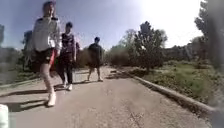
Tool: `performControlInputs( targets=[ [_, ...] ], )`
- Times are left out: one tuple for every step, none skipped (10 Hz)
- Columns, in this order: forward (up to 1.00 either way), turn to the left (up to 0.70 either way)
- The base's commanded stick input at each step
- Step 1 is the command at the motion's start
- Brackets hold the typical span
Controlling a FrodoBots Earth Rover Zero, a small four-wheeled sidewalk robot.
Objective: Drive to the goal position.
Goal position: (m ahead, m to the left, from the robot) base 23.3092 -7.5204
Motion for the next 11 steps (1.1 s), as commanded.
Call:
performControlInputs(
  targets=[
    [0.7, 0.0],
    [0.7, 0.0],
    [0.7, 0.0],
    [0.7, 0.0],
    [0.18, 0.0],
    [0.0, 0.0],
    [0.0, 0.0],
    [0.0, 0.0],
    [0.0, 0.0],
    [0.0, 0.0],
    [0.0, 0.0]
  ],
)
